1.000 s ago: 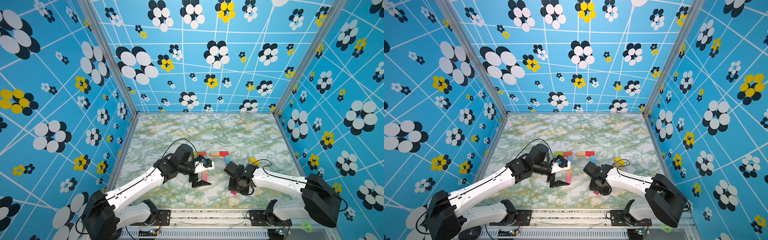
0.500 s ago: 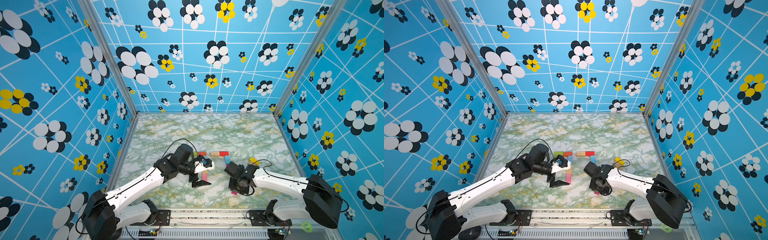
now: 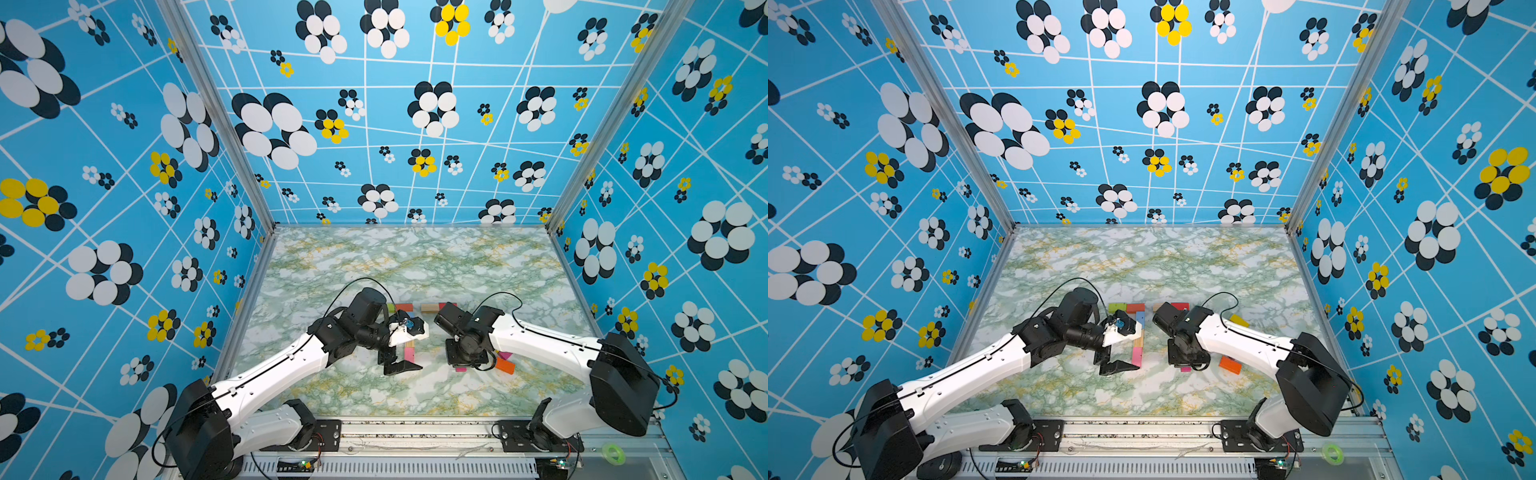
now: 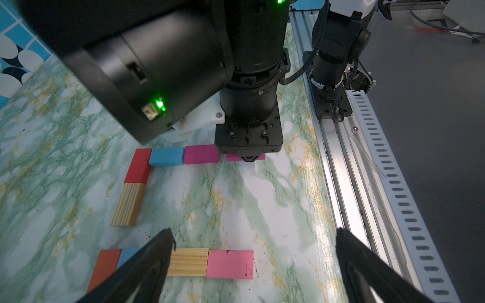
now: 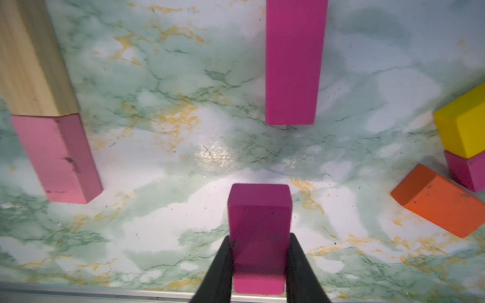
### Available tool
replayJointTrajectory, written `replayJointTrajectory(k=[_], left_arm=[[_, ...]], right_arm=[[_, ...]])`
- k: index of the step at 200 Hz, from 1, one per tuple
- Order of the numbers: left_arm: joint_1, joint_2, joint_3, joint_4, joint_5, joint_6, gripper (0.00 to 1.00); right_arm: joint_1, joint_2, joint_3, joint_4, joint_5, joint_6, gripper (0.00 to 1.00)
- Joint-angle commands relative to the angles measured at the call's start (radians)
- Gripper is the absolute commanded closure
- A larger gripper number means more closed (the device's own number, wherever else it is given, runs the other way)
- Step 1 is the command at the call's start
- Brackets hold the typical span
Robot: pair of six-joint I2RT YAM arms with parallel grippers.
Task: Assemble the number 7 with building blocks
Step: Pick up the building block from the center of the board, then assemble the building block at the center of the board.
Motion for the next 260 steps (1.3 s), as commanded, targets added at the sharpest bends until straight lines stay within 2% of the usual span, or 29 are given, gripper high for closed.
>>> replayJointTrajectory(k=[1, 68, 260], left_arm=[[-0.005, 0.01, -0.009, -0.015, -0.004, 0.015, 0.01], [0.002, 0.024, -0.008, -0.014, -0.004, 0.017, 0.01], [0.013, 0.031, -0.008, -0.015, -0.005, 0.021, 0.01]], right_arm=[[-0.026, 0.026, 0.001, -0.045, -0.004, -0.082, 0.74], [-0.088, 0.079, -0.01, -0.005, -0.032, -0.132, 0.74], [-0.132, 0.198, -0.006, 0.072, -0.065, -0.162, 0.74]])
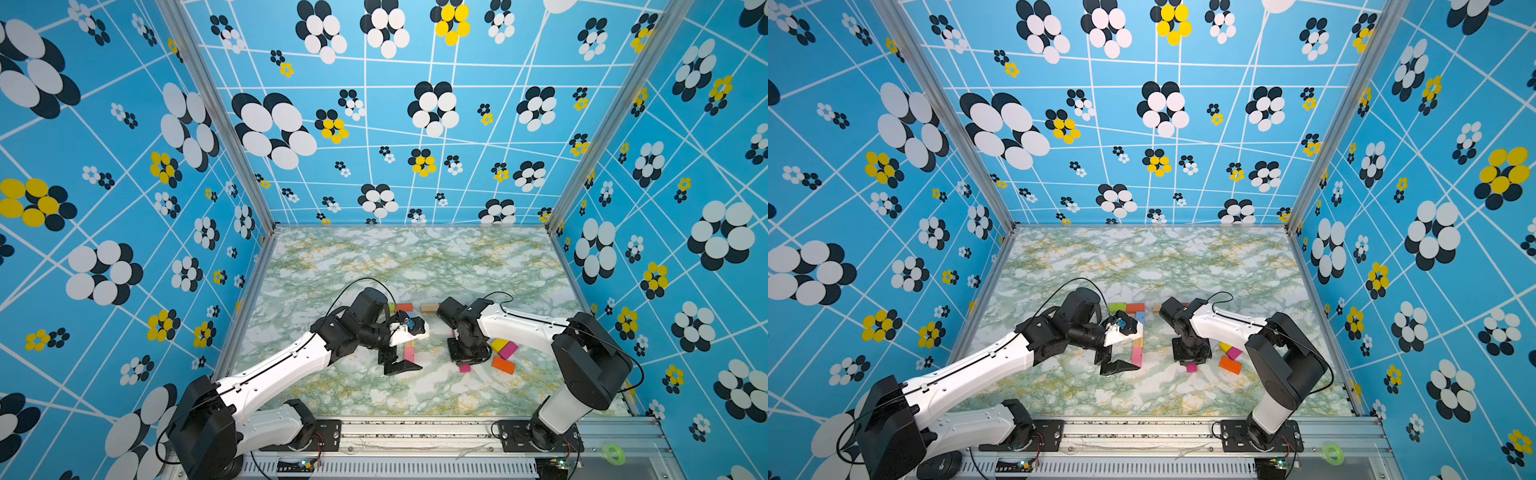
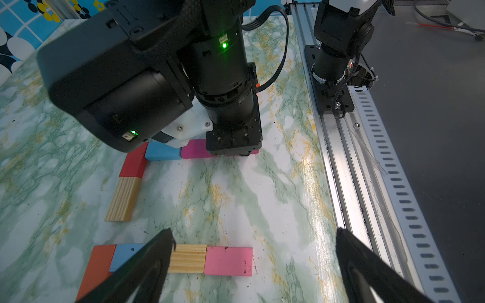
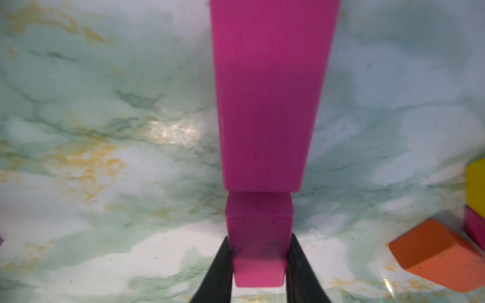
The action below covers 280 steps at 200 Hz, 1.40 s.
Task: Assemble the number 7 with building blocks
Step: Assemble the building block at the center of the board.
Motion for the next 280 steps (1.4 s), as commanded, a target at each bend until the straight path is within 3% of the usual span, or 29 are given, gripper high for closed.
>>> replayJointTrajectory(k=[1, 239, 268, 280], left_arm=[[0.007, 0.01, -0.007, -0.013, -0.002, 0.018, 0.01], [0.007, 0.015, -0.007, -0.022, -0.011, 0.025, 0.01], [0.008, 0.014, -0.007, -0.022, -0.012, 0.025, 0.01], [0.007, 0.014, -0.007, -0.023, -0.011, 0.025, 0.01]], right_arm=[[-0.013, 0.048, -0.012, 0.039, -0.002, -0.01, 0.74], [-0.031, 0.053, 0.015, 0.064, -0.008, -0.03, 0.74], [-0.032, 0.062, 0.008, 0.068, -0.013, -0.028, 0.6], [-0.032, 0.063, 0.004, 0.075, -0.016, -0.025, 0.59]])
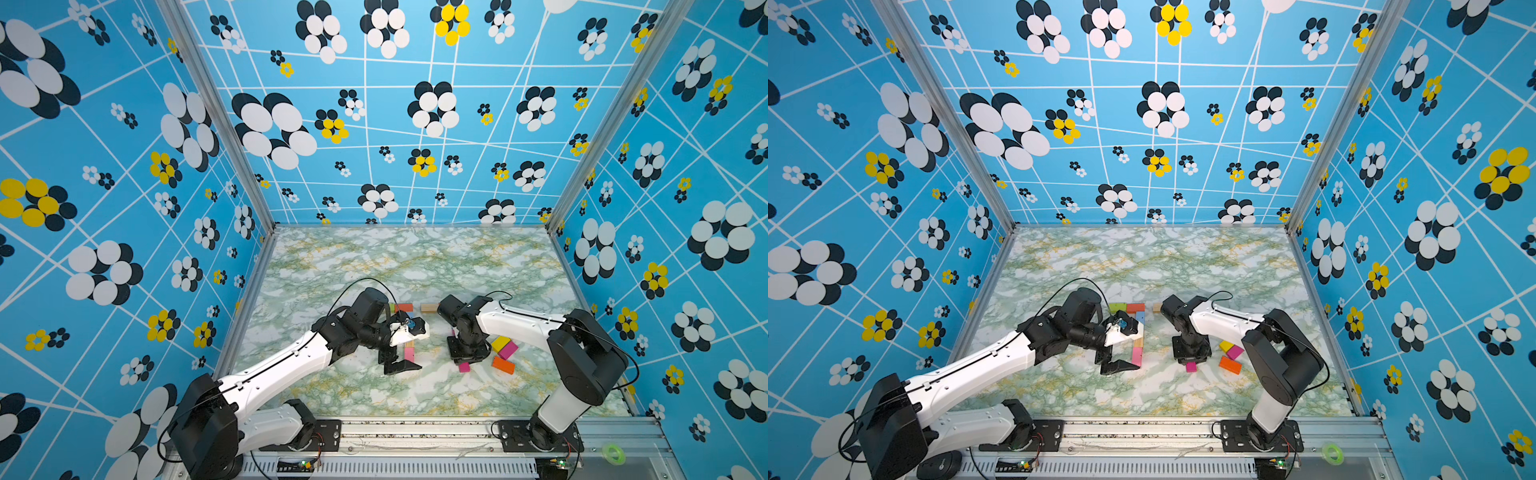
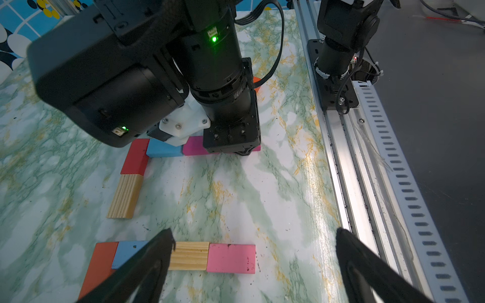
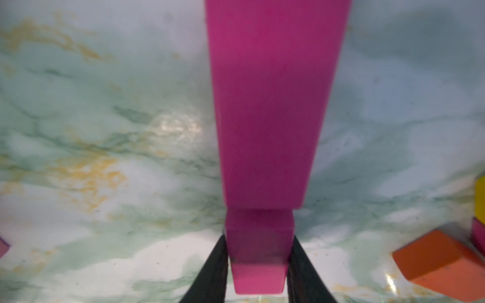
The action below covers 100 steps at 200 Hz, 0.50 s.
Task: Assemble the number 7 with building blocks
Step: Assemble the building block at the center of the board.
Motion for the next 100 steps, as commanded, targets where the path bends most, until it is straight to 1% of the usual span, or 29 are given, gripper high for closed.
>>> replayJointTrajectory(k=[1, 33, 52, 62, 78, 87, 100], left_arm=[[0.006, 0.003, -0.007, -0.021, 0.003, 0.012, 0.01], [0.007, 0.002, -0.007, -0.022, 0.003, 0.013, 0.01], [0.006, 0.003, -0.008, -0.022, 0.003, 0.013, 0.01], [0.006, 0.002, -0.008, -0.022, 0.003, 0.013, 0.01], [0.007, 0.002, -0.007, -0.021, 0.003, 0.013, 0.01], [0.007, 0.001, -0.007, -0.022, 0.001, 0.012, 0.01], [0.006, -0.001, -0.005, -0.019, 0.0, 0.005, 0.01]], right_arm=[[-0.007, 0.031, -0.018, 0.072, 0.01, 0.0, 0.59], [-0.008, 0.028, -0.023, 0.074, 0.01, 0.004, 0.56], [-0.007, 0.021, -0.023, 0.064, 0.017, 0.009, 0.5], [-0.007, 0.012, -0.025, 0.053, 0.02, 0.017, 0.44], [-0.006, -0.044, -0.033, 0.025, 0.032, 0.05, 0.3], [-0.006, -0.105, -0.052, 0.018, 0.036, 0.086, 0.24], [-0.005, -0.22, -0.096, 0.024, 0.025, 0.157, 0.18]])
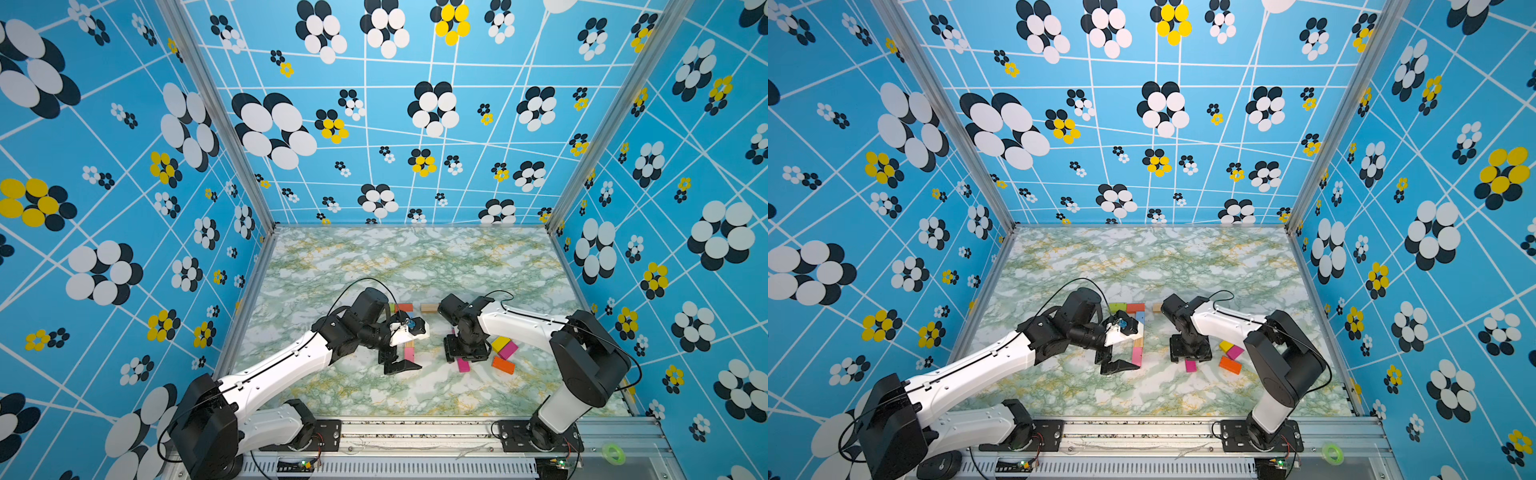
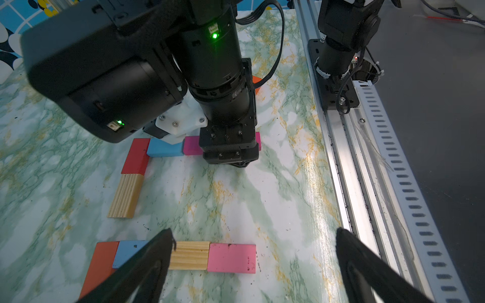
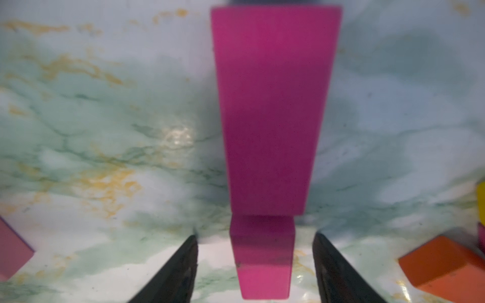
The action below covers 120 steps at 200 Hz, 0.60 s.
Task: Assemble the number 7 with building blocks
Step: Assemble the building block at the center of the board.
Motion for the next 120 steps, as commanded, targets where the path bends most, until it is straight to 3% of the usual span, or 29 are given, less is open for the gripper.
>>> replayJointTrajectory(k=[1, 18, 44, 64, 120], left_arm=[[0.006, 0.0, -0.005, -0.019, 0.0, 0.005, 0.01], [0.008, -0.005, -0.006, -0.01, -0.003, -0.002, 0.01], [0.012, -0.02, -0.01, 0.008, -0.009, -0.015, 0.01], [0.012, -0.041, -0.017, 0.025, -0.027, -0.022, 0.01], [0.013, -0.107, -0.048, 0.071, -0.087, -0.032, 0.01]], right_arm=[[-0.004, -0.173, -0.061, -0.011, 0.016, 0.113, 0.18], [0.005, -0.344, -0.142, 0.017, -0.01, 0.227, 0.01], [0.021, -0.592, -0.322, 0.205, -0.112, 0.442, 0.0], [0.05, -0.731, -0.451, 0.374, -0.124, 0.597, 0.01], [0.126, -0.754, -0.565, 0.558, -0.085, 0.764, 0.01]])
